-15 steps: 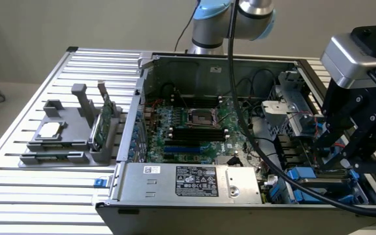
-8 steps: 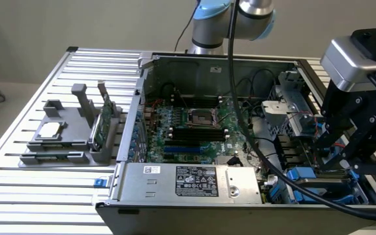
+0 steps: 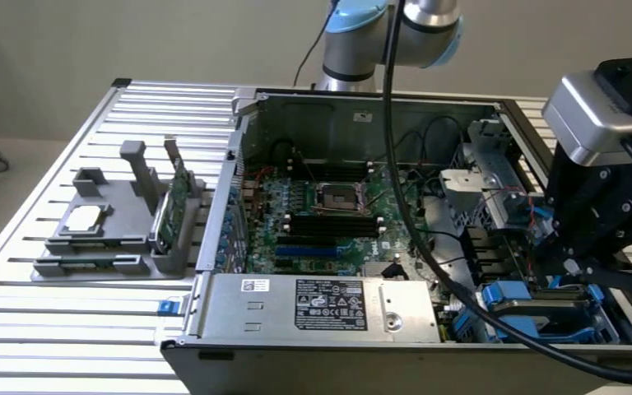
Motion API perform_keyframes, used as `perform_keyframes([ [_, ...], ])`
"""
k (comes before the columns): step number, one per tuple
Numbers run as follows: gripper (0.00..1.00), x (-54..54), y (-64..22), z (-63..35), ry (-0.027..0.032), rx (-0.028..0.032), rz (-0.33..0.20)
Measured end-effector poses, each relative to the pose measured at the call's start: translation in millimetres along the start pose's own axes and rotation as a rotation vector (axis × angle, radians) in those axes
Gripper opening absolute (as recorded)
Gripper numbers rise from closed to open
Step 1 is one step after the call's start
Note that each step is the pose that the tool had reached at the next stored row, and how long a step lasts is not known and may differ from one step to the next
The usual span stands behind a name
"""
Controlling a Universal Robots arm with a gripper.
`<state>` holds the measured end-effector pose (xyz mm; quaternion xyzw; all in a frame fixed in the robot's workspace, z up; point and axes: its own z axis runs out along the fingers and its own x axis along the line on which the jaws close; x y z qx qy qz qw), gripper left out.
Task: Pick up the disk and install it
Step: 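Insert the disk into the insertion slot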
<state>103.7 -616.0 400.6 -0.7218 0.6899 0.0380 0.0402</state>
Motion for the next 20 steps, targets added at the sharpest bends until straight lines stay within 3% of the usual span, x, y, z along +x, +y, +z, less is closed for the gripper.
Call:
perform_keyframes([
  [2,0.14,0.5,-1.2,1.1,-0.0063,0.0013,0.000],
  [6,0.11,1.5,-6.7,3.7,-0.0145,0.0049,-0.001],
  [15,0.11,3.1,-14.9,13.3,-0.0162,0.0157,-0.002],
  [20,0.11,4.1,-16.6,21.8,-0.0162,0.0185,-0.004],
])
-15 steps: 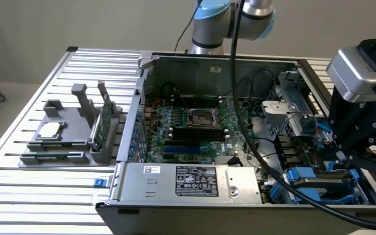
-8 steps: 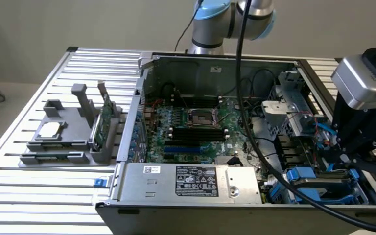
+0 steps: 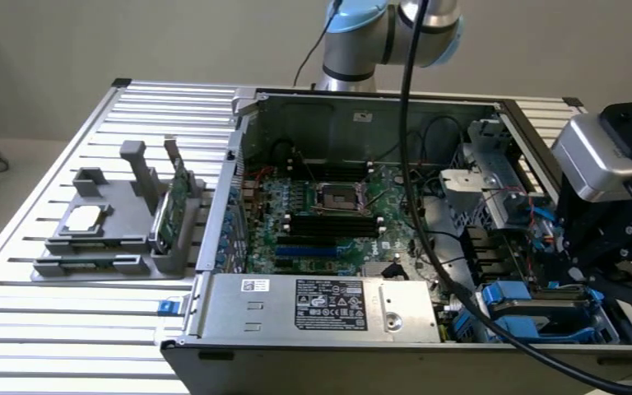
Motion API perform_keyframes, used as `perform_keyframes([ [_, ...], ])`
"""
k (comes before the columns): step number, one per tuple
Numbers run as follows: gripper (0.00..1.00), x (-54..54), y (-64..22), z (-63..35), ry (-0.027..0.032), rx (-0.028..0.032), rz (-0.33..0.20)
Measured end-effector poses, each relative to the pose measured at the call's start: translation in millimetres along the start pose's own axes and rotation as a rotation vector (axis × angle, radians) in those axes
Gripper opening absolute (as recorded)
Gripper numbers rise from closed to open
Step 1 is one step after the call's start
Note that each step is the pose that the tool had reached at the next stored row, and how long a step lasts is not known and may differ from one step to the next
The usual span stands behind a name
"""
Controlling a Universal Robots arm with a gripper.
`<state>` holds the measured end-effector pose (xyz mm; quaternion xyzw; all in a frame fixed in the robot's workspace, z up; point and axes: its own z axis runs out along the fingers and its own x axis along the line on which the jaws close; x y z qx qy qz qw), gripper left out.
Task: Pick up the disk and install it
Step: 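Insert the disk into the insertion slot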
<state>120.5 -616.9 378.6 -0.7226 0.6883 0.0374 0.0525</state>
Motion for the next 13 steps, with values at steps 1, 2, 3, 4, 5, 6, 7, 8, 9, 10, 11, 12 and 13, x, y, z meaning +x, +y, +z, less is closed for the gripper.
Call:
perform_keyframes([
  [1,0.11,0.2,-0.2,1.8,0.0000,0.0003,0.000],
  [2,0.11,0.5,-0.4,3.6,0.0000,0.0005,-0.001],
  [3,0.11,0.7,-0.7,5.3,0.0001,0.0008,-0.001],
  [4,0.11,0.9,-0.9,7.1,0.0000,0.0011,-0.002],
  [5,0.11,1.2,-1.2,9.2,-0.0002,0.0015,-0.002],
  [6,0.11,1.5,-1.5,11.0,-0.0002,0.0019,-0.003],
  [7,0.11,1.7,-1.9,12.7,0.0000,0.0022,-0.003],
  [8,0.11,2.0,-2.3,14.5,0.0001,0.0025,-0.004],
  [9,0.11,2.2,-2.7,16.3,0.0000,0.0028,-0.005],
  [10,0.11,2.5,-3.1,18.0,0.0001,0.0031,-0.005],
  [11,0.11,2.7,-3.6,20.0,0.0000,0.0034,-0.006],
  [12,0.11,3.0,-4.0,21.8,0.0000,0.0037,-0.006],
  [13,0.11,3.2,-4.5,23.5,0.0000,0.0039,-0.007],
])
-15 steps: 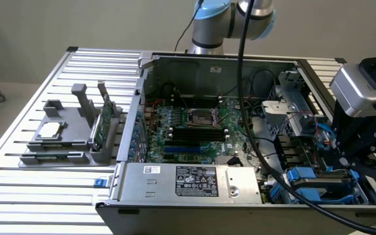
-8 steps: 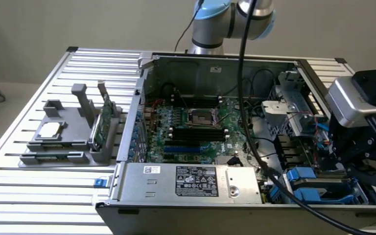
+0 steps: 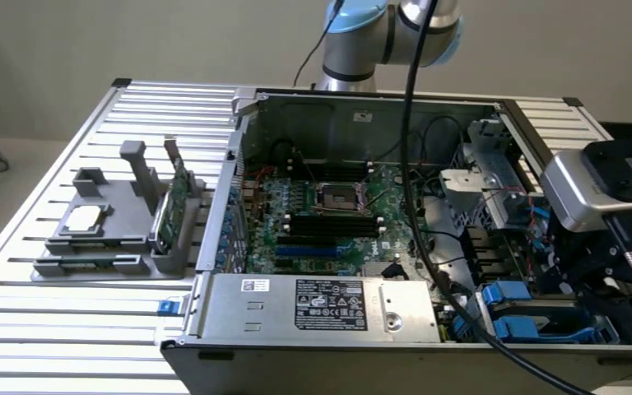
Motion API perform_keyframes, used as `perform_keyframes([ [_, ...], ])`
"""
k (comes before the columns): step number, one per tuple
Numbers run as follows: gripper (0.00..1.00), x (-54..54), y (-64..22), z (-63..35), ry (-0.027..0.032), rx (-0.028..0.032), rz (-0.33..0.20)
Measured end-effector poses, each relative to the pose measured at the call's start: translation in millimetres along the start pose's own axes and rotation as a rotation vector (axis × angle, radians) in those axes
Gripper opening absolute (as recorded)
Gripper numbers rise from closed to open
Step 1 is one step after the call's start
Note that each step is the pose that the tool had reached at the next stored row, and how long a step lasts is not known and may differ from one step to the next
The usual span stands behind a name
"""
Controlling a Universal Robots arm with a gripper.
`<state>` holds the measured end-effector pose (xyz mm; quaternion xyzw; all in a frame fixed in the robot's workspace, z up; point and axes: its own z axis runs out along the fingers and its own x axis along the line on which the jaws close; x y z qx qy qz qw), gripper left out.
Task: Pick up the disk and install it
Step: 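Insert the disk into the insertion slot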
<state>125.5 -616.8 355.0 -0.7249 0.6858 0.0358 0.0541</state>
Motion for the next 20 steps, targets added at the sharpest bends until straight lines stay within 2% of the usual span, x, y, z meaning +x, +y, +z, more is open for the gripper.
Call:
perform_keyframes([
  [15,0.11,3.8,-4.5,26.9,0.0000,0.0017,-0.009],
  [20,0.11,4.9,-4.7,29.1,-0.0060,0.0020,-0.010],
])
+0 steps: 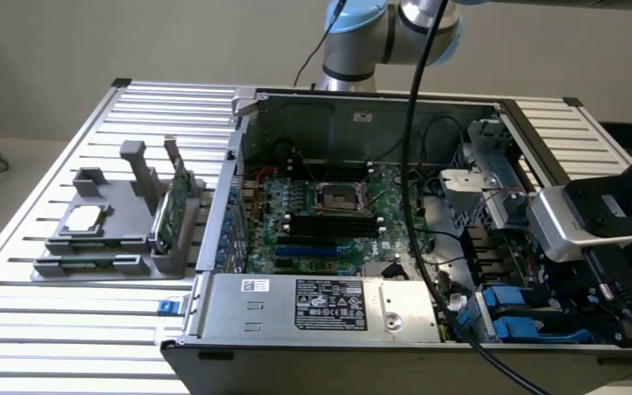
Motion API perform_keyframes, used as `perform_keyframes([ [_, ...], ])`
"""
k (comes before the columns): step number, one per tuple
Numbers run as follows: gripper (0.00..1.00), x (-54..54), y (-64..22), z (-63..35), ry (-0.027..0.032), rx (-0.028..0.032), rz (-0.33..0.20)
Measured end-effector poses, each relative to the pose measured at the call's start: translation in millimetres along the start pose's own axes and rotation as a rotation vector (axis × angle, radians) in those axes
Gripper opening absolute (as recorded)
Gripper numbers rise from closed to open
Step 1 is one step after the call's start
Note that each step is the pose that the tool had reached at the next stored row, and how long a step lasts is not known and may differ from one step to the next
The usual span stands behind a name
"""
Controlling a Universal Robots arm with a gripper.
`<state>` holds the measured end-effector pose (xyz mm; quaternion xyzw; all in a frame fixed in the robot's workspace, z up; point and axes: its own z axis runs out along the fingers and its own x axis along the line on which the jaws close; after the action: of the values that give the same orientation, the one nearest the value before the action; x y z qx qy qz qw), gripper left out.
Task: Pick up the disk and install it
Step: 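Insert the disk into the insertion slot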
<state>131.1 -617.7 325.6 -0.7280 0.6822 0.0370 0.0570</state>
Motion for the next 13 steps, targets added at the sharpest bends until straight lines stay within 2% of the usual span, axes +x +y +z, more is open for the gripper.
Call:
perform_keyframes([
  [5,0.11,0.1,-0.1,-2.4,-0.0088,-0.0010,0.000],
  [7,0.11,-0.7,-0.4,-9.0,-0.0065,-0.0035,0.001],
  [10,0.11,-1.8,-0.6,-17.5,-0.0069,-0.0060,0.001],
  [13,0.11,-3.5,-1.0,-30.4,-0.0070,-0.0084,0.001],
])
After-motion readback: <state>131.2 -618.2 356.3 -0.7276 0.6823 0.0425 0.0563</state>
